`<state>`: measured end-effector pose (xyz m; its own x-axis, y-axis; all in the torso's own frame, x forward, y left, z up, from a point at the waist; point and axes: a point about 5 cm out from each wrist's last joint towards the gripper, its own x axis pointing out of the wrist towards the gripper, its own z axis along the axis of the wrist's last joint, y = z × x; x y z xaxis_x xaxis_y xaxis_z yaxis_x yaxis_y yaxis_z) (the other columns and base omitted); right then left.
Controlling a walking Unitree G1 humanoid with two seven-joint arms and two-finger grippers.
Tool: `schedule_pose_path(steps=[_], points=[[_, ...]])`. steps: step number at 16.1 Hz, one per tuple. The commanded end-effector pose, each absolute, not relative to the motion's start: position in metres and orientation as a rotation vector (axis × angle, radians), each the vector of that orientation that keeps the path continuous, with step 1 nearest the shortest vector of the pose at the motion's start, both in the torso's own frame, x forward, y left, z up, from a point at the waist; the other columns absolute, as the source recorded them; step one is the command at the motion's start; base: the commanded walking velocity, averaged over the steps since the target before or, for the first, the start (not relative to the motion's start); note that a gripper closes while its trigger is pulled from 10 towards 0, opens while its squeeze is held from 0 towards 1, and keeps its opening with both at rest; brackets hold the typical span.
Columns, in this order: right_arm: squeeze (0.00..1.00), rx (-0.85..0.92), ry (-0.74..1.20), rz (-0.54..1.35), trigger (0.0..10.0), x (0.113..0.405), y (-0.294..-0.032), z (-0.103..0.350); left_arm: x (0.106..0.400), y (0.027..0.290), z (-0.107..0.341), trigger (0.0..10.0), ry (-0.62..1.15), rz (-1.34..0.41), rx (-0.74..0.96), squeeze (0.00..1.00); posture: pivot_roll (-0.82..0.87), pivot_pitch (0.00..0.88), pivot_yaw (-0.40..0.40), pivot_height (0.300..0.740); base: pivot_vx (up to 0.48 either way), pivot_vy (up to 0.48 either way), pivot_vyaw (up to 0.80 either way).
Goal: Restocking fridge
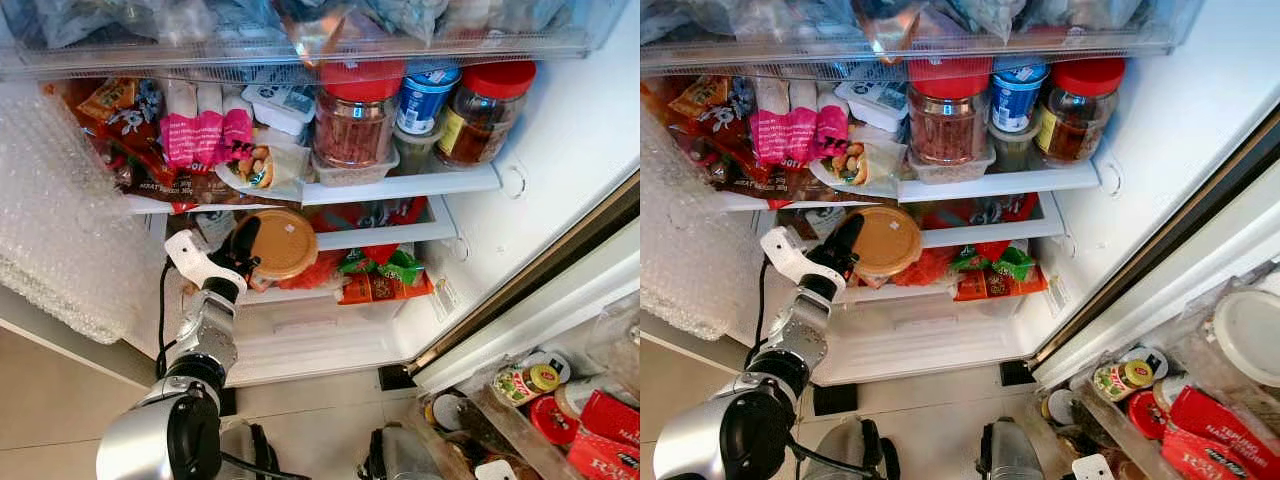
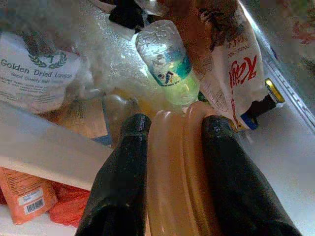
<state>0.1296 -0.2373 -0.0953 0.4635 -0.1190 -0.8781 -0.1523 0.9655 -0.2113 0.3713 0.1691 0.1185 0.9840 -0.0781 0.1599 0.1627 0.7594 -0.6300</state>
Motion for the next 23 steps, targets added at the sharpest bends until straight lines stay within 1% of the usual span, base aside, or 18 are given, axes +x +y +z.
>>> schedule_pose_path(steps=[1, 11, 13, 17, 19, 23], points=[[0.00, -0.267, 1.135, 0.007, 10.0, 0.116, -0.241, -0.099, 0.371, 0.166, 0.116, 10.0, -0.114, -0.145, -0.709, 0.00, -0.22, 0.233, -0.058, 0.664, 0.251, 0.000, 0.00], [0.00, -0.269, 1.135, 0.016, 10.0, 0.117, -0.240, -0.099, 0.368, 0.166, 0.110, 10.0, -0.091, -0.144, -0.723, 0.00, -0.21, 0.229, -0.056, 0.664, 0.277, 0.000, 0.00], [0.00, -0.268, 1.135, 0.017, 10.0, 0.117, -0.240, -0.099, 0.367, 0.161, 0.106, 10.0, -0.064, -0.173, -0.732, 0.00, -0.21, 0.229, -0.055, 0.664, 0.000, 0.000, 0.00], [0.00, -0.264, 1.134, 0.020, 10.0, 0.117, -0.240, -0.099, 0.361, 0.163, 0.092, 10.0, -0.038, -0.101, -0.840, 0.00, -0.21, 0.227, -0.053, 0.664, 0.000, 0.000, 0.00], [0.00, -0.265, 1.135, 0.021, 10.0, 0.117, -0.240, -0.099, 0.361, 0.163, 0.091, 10.0, -0.044, -0.054, -0.859, 0.00, -0.21, 0.227, -0.053, 0.664, 0.000, 0.000, 0.00], [0.00, -0.267, 1.133, 0.018, 10.0, 0.117, -0.240, -0.099, 0.363, 0.159, 0.093, 10.0, -0.044, -0.039, -0.877, 0.00, -0.22, 0.232, -0.062, 0.664, 0.000, 0.000, 0.00]])
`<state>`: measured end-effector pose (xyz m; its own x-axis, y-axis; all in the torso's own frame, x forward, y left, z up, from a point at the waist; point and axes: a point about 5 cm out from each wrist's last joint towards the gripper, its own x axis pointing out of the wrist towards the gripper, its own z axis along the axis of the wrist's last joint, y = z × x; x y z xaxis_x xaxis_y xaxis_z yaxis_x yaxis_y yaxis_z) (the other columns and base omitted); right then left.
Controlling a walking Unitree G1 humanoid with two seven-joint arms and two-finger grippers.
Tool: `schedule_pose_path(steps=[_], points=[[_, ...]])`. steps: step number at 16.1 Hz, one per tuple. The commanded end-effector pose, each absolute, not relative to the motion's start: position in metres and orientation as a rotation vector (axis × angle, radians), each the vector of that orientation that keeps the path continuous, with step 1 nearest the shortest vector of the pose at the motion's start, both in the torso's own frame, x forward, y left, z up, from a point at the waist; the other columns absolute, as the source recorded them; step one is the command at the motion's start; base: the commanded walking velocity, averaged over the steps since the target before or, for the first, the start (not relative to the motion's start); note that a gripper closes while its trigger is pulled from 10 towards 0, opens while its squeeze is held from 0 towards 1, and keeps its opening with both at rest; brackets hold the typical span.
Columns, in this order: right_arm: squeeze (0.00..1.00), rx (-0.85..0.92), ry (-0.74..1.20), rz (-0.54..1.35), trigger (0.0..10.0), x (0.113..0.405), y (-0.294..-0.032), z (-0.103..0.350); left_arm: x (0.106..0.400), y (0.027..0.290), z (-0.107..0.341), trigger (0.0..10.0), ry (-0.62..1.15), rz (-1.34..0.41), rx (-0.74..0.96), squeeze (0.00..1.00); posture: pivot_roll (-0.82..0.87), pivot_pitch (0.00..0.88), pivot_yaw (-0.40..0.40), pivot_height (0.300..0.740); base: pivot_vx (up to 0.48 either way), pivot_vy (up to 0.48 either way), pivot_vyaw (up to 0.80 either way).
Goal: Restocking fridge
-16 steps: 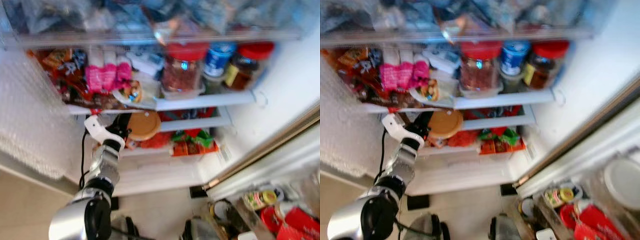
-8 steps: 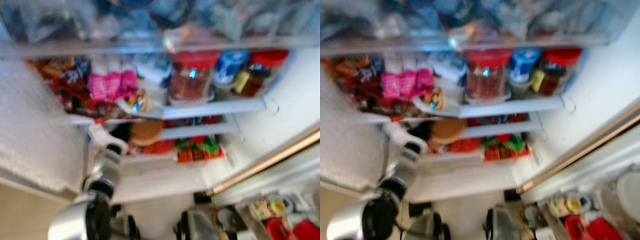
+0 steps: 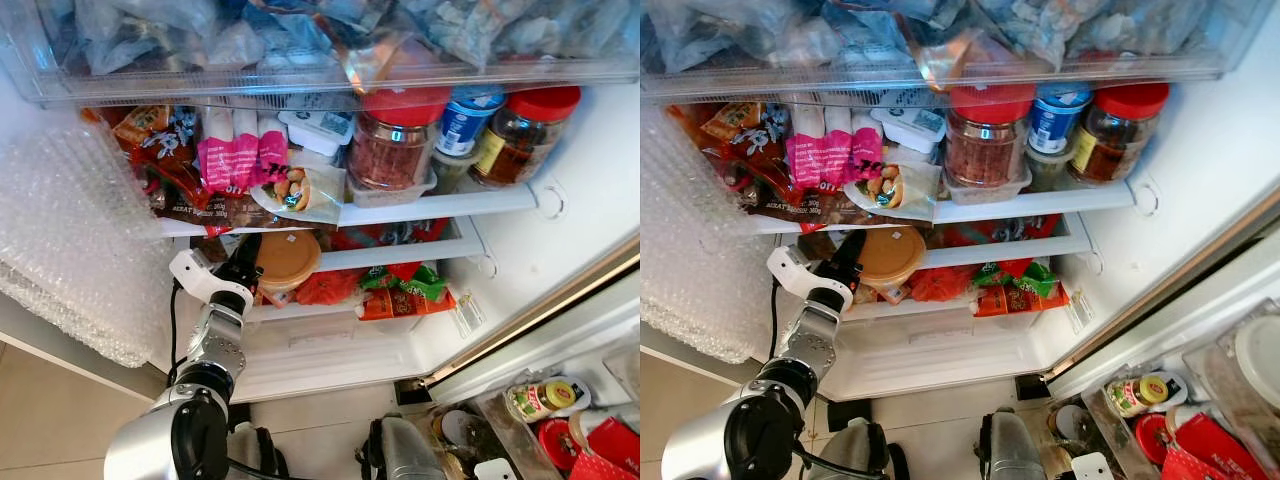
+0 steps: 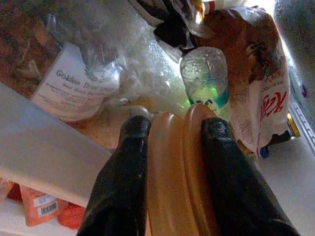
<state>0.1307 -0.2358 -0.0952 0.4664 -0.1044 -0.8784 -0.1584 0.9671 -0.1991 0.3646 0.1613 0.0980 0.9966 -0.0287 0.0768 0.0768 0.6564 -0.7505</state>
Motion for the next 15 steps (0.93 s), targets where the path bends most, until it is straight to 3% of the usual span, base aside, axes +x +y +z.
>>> schedule_pose_path(steps=[1, 14, 15], points=[[0.00, -0.268, 1.134, 0.020, 10.0, 0.117, -0.240, -0.099, 0.363, 0.158, 0.094, 10.0, -0.044, -0.039, -0.882, 0.00, -0.23, 0.232, -0.064, 0.664, 0.000, 0.000, 0.00], [0.00, -0.268, 1.138, 0.013, 10.0, 0.114, -0.242, -0.099, 0.376, 0.158, 0.119, 10.0, -0.119, -0.083, -0.850, 0.00, -0.26, 0.245, -0.068, 0.664, 0.000, 0.000, 0.00], [0.00, -0.269, 1.139, 0.013, 10.0, 0.114, -0.242, -0.099, 0.376, 0.157, 0.119, 10.0, -0.115, -0.079, -0.855, 0.18, -0.26, 0.245, -0.072, 0.664, 0.000, 0.000, 0.00]])
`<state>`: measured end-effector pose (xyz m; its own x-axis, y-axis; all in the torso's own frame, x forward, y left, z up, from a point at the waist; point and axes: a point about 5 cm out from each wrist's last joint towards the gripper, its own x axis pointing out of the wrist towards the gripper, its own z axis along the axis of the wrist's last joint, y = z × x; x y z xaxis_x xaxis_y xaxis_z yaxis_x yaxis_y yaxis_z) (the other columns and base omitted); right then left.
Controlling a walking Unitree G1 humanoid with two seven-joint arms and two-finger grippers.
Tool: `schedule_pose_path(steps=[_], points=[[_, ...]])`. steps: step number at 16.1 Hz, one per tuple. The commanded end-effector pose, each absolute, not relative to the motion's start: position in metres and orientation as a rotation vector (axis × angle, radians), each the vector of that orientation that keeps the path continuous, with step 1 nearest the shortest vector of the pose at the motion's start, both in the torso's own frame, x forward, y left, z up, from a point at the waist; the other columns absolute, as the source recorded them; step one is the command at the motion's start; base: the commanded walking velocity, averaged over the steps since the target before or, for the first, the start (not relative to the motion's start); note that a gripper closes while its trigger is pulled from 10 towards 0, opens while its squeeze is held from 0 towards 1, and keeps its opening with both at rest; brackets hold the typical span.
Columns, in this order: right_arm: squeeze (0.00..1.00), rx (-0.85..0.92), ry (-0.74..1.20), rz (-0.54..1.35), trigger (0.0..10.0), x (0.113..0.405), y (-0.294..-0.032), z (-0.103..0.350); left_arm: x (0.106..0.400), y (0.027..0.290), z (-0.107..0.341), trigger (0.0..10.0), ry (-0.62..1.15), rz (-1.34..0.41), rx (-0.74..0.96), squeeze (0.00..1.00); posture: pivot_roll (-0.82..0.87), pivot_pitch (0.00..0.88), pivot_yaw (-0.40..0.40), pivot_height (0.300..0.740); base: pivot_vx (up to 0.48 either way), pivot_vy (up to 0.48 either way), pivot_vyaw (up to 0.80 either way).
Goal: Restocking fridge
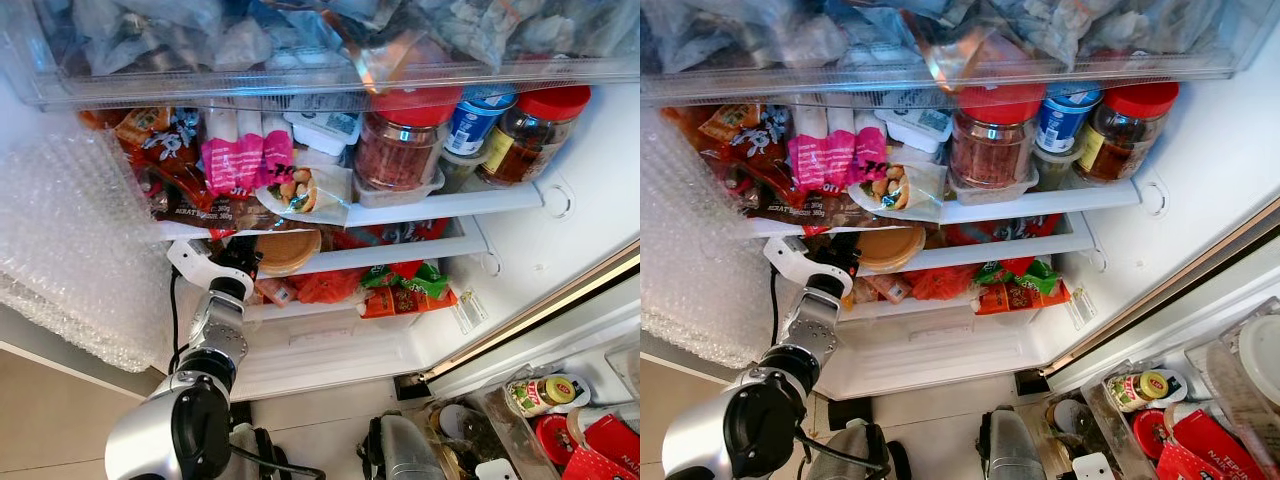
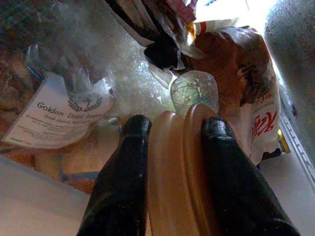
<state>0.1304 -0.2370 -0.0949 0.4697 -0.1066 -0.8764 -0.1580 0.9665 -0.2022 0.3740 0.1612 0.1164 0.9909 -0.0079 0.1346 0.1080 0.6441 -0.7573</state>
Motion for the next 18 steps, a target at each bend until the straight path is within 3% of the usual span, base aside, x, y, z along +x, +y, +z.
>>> schedule_pose_path(steps=[1, 2, 11, 12, 14, 15, 16, 18], points=[[0.00, -0.270, 1.139, 0.014, 10.0, 0.114, -0.242, -0.099, 0.376, 0.157, 0.118, 10.0, -0.113, -0.075, -0.858, 0.33, -0.26, 0.245, -0.072, 0.664, 0.000, 0.000, 0.00], [0.00, -0.271, 1.139, 0.018, 10.0, 0.114, -0.242, -0.099, 0.376, 0.158, 0.117, 10.0, -0.109, -0.069, -0.867, 0.59, -0.25, 0.246, -0.073, 0.664, 0.000, 0.000, 0.00], [0.00, -0.264, 1.138, 0.022, 10.0, 0.115, -0.239, -0.100, 0.374, 0.157, 0.112, 10.0, -0.075, -0.077, -0.878, 0.56, -0.24, 0.248, -0.060, 0.664, 0.000, 0.000, 0.00], [0.00, -0.259, 1.133, 0.022, 10.0, 0.116, -0.237, -0.100, 0.372, 0.153, 0.109, 10.0, -0.060, -0.108, -0.876, 0.00, -0.22, 0.236, -0.042, 0.664, 0.000, 0.000, 0.00], [0.00, -0.254, 1.128, 0.021, 10.0, 0.118, -0.236, -0.100, 0.371, 0.151, 0.107, 10.0, -0.051, -0.136, -0.868, 0.00, -0.22, 0.231, -0.034, 0.664, 0.000, 0.000, 0.00], [0.00, -0.252, 1.127, 0.020, 10.0, 0.119, -0.235, -0.100, 0.370, 0.152, 0.107, 10.0, -0.052, -0.139, -0.865, 0.54, -0.21, 0.229, -0.031, 0.664, 0.000, 0.000, 0.00], [0.00, -0.250, 1.126, 0.020, 10.0, 0.119, -0.234, -0.100, 0.370, 0.153, 0.107, 10.0, -0.054, -0.140, -0.862, 1.00, -0.21, 0.227, -0.029, 0.664, 0.000, 0.000, 0.00], [0.00, -0.250, 1.126, 0.019, 10.0, 0.119, -0.234, -0.100, 0.370, 0.154, 0.107, 10.0, -0.054, -0.140, -0.861, 1.00, -0.21, 0.227, -0.029, 0.664, 0.000, 0.000, 0.00]])
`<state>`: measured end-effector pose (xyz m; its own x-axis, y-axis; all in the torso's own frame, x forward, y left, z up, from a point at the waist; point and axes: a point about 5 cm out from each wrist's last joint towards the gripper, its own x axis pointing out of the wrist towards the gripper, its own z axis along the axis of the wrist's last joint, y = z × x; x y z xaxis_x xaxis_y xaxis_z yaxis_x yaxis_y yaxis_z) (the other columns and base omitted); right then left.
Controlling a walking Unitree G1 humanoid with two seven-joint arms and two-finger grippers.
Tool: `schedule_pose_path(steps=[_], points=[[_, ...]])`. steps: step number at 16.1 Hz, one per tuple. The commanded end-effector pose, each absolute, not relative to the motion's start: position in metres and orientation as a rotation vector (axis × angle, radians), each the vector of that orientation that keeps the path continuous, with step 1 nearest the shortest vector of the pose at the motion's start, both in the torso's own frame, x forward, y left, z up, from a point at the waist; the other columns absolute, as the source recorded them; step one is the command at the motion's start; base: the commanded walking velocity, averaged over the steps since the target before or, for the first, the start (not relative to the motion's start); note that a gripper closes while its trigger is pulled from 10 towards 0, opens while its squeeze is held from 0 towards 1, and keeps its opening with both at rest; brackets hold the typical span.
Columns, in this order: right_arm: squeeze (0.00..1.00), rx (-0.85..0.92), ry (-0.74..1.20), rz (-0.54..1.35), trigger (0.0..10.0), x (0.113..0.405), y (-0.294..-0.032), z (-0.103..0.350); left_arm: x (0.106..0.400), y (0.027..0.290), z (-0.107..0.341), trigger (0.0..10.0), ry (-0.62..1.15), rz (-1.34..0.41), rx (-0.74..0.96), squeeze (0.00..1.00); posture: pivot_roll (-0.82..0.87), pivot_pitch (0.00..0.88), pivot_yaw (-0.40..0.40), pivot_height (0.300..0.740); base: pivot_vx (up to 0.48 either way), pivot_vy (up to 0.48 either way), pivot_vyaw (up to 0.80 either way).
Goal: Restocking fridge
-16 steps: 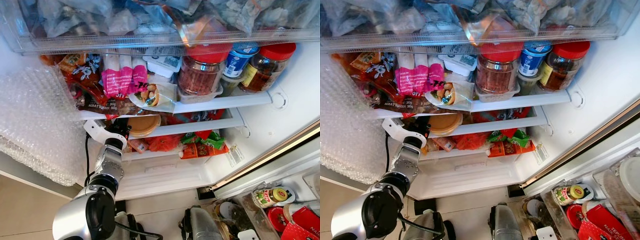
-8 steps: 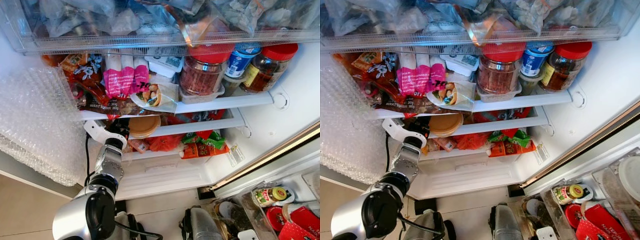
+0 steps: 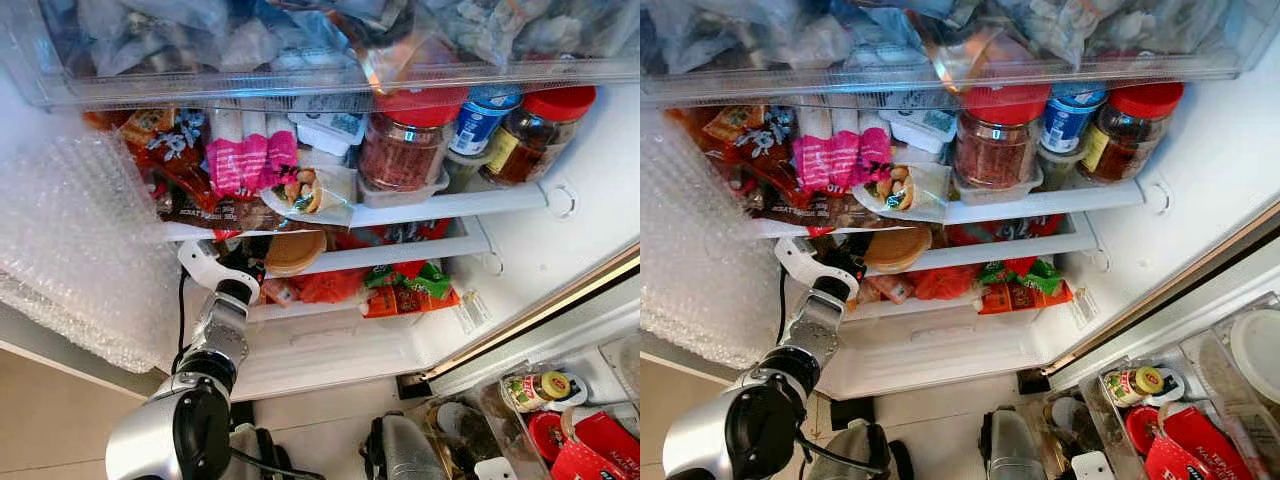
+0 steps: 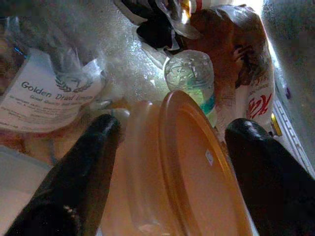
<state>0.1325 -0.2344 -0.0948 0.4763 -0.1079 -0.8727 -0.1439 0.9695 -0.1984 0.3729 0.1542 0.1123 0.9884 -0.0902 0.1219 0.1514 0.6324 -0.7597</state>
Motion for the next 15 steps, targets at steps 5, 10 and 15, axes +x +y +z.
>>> schedule_pose_path(steps=[5, 10, 15], points=[[0.00, -0.239, 1.120, 0.016, 10.0, 0.120, -0.231, -0.100, 0.368, 0.154, 0.106, 10.0, -0.056, -0.168, -0.870, 0.00, -0.20, 0.214, -0.008, 0.664, 0.000, 0.000, 0.00], [0.00, -0.236, 1.117, 0.021, 10.0, 0.120, -0.229, -0.101, 0.361, 0.152, 0.096, 10.0, -0.014, -0.198, -0.872, 0.00, -0.20, 0.196, 0.009, 0.664, 0.000, 0.000, 0.00], [0.00, -0.234, 1.113, 0.018, 10.0, 0.120, -0.228, -0.101, 0.358, 0.149, 0.098, 10.0, -0.025, -0.227, -0.879, 0.00, -0.20, 0.182, 0.018, 0.664, 0.000, 0.000, 0.00]])
